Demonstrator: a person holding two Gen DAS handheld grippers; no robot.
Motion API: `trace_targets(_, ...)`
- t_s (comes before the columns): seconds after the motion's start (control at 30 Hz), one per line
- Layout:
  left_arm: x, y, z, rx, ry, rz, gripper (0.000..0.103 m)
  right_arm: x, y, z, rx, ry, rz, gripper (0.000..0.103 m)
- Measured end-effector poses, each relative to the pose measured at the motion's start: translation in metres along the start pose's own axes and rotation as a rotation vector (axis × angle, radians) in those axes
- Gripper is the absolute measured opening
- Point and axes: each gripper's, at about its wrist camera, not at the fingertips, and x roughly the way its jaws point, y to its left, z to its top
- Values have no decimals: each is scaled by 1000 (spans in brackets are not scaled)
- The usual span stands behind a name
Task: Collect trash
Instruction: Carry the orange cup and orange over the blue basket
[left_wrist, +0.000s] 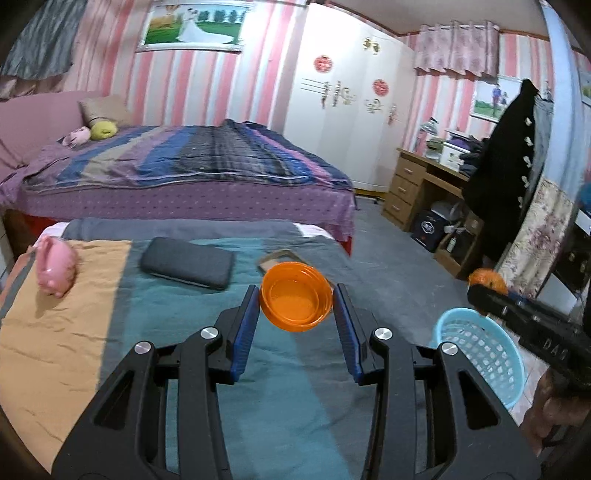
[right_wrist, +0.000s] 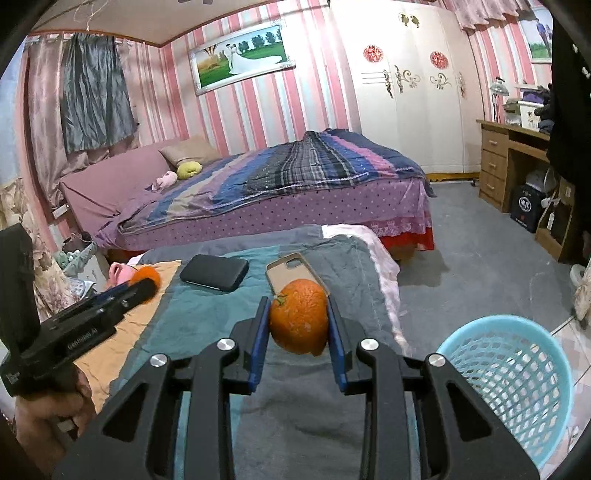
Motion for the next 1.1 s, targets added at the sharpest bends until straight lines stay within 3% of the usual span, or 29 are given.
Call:
trace_targets(0.23,15,-42,6,34,30,-67,40,-44,-38,8,47,-78,-148,30)
trace_targets(0.57,29,-123,15,118,17,-133,40,-78,-123,7,244,-101,-256,30)
trace_targets(0.83,32,-168,12,159,37,-206,40,-78,-157,8,222,-51,-333,31)
trace_targets(1.07,47,-207,1,182,84,-282,40,-87,-178,3,237,-49,-316,32)
trace_targets(1.1,49,-211,-1,184,92,-295,40,-90,-182,2,243,-52,-303,37)
